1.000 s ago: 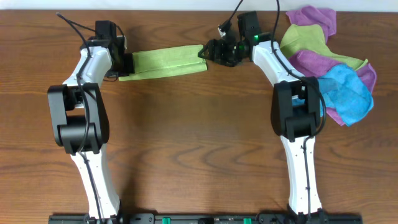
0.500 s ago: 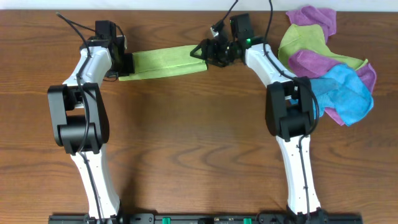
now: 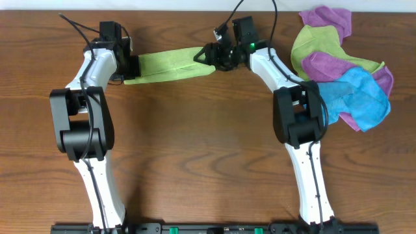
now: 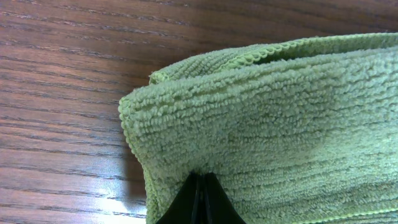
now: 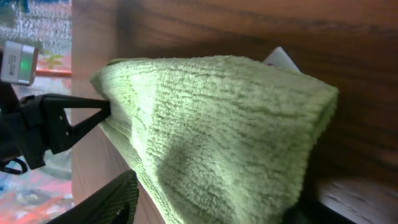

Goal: Fold the cloth
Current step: 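Grasp the strip's right end with right gripper and fold it toward the left gripper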

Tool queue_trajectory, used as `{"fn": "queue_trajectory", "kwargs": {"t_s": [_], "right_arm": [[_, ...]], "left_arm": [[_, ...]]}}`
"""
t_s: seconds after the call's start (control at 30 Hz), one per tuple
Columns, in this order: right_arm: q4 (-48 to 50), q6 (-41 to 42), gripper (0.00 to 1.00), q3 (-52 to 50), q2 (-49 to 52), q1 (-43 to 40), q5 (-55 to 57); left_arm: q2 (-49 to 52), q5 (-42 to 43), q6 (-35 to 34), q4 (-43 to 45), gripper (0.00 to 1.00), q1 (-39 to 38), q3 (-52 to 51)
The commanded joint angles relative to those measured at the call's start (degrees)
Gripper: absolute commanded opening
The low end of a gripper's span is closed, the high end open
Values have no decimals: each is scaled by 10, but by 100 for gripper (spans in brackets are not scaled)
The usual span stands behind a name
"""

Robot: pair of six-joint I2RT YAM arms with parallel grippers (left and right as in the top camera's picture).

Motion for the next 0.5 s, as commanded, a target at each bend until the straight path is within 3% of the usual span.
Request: {"fn": "queue_trajectory", "kwargs": {"t_s": [0.0, 0.07, 0.1, 0.33, 0.47], "right_arm": [[2, 22, 41, -3, 29, 5, 20], [17, 42, 4, -3, 29, 4, 20], [26, 56, 1, -3, 29, 3, 18], [11, 62, 1, 57, 19, -3, -28], [-54, 12, 2, 107, -2, -2, -19]], "left_arm": [[23, 2, 8, -4, 6, 1, -3], [23, 2, 8, -9, 5, 1, -3], [23, 2, 8, -12, 6, 1, -3], [23, 26, 6, -31, 6, -5, -3], [23, 33, -11, -30, 5, -23, -3]]}}
